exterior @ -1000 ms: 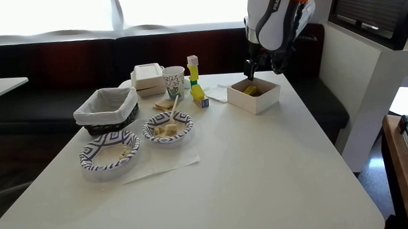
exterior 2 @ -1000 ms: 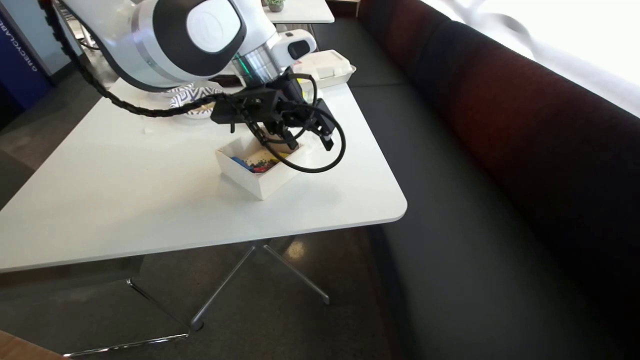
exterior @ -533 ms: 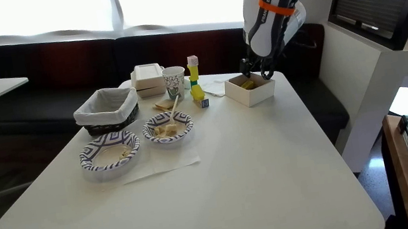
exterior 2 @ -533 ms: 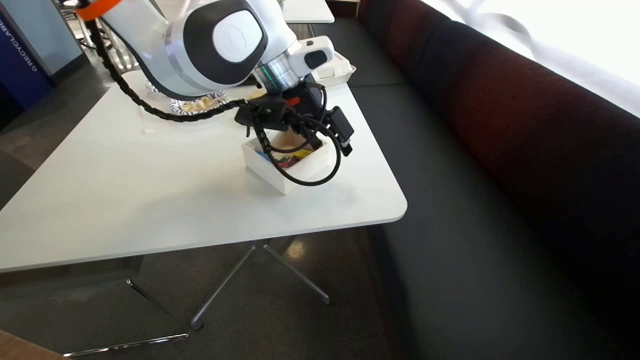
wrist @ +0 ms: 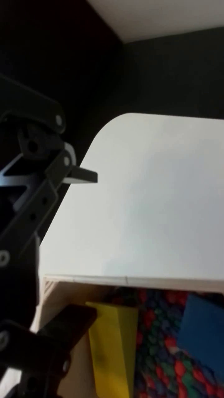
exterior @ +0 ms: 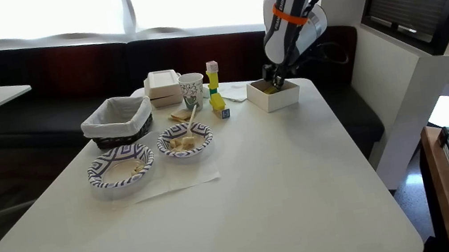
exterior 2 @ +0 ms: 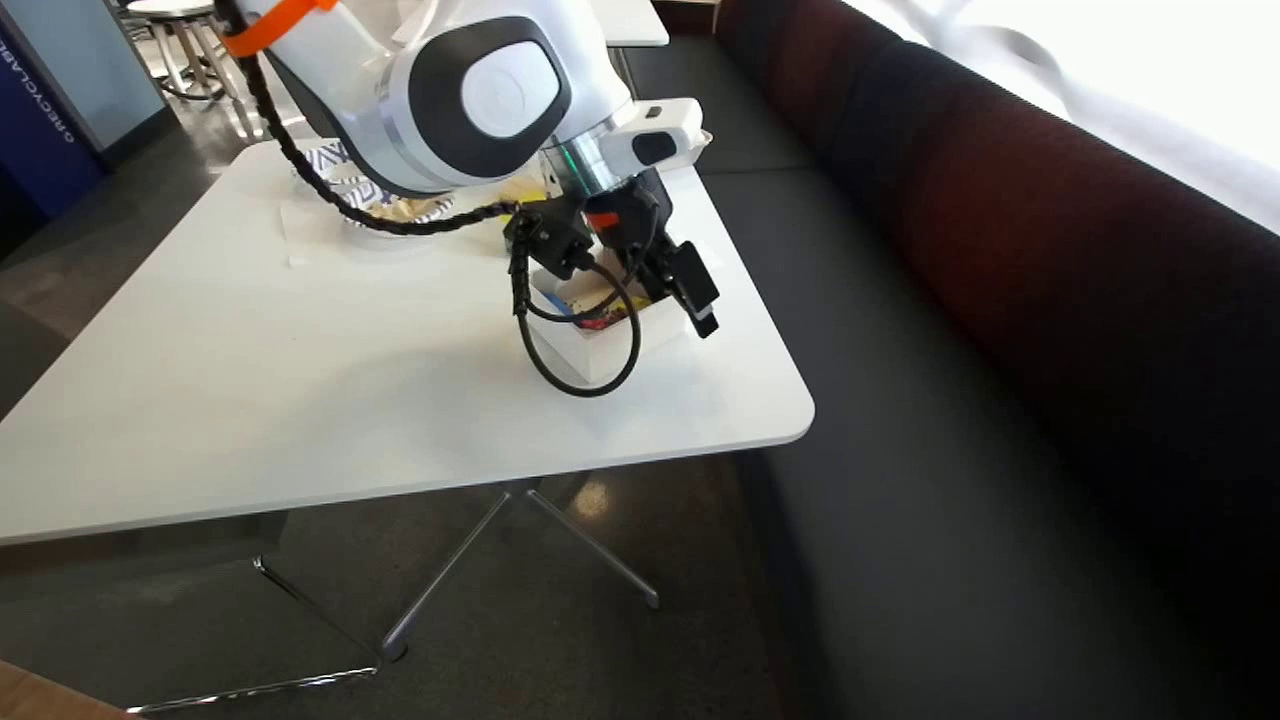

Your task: Move the wooden box to the right

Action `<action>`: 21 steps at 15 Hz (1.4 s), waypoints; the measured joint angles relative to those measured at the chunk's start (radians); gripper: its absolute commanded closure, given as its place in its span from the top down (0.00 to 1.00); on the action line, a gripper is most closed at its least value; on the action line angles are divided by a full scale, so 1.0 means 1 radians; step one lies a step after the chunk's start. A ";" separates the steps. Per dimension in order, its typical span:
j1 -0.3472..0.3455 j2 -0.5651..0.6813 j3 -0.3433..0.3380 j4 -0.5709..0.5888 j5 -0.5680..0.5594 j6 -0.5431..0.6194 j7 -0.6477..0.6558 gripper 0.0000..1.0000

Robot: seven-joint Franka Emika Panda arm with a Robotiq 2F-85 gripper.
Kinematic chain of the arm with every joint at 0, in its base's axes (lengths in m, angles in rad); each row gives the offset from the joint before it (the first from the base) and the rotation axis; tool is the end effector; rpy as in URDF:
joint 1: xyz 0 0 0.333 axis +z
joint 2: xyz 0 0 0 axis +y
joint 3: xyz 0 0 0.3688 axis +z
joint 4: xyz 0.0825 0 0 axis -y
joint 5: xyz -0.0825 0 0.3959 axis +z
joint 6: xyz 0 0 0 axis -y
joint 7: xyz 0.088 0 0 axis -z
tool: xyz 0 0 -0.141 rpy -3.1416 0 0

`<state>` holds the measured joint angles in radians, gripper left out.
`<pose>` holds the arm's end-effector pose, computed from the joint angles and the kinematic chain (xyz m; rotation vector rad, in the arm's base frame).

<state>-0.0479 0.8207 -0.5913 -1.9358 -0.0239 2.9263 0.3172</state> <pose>0.5694 -0.3878 0.1440 2.5115 -0.9386 0.3001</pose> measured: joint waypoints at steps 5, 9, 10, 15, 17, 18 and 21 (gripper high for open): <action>-0.021 0.011 0.006 0.059 0.041 -0.107 0.082 1.00; -0.009 -0.017 0.011 0.027 0.021 -0.071 0.036 1.00; -0.006 -0.041 0.017 -0.002 0.013 -0.039 0.008 1.00; -0.036 -0.249 0.095 -0.208 -0.005 0.033 -0.178 1.00; -0.059 -0.349 0.122 -0.296 -0.008 0.034 -0.230 1.00; -0.068 -0.399 0.129 -0.341 -0.009 0.034 -0.246 1.00; -0.106 -0.544 0.156 -0.457 -0.009 0.024 -0.290 1.00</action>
<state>-0.1539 0.2772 -0.4358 -2.3928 -0.0326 2.9506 0.0275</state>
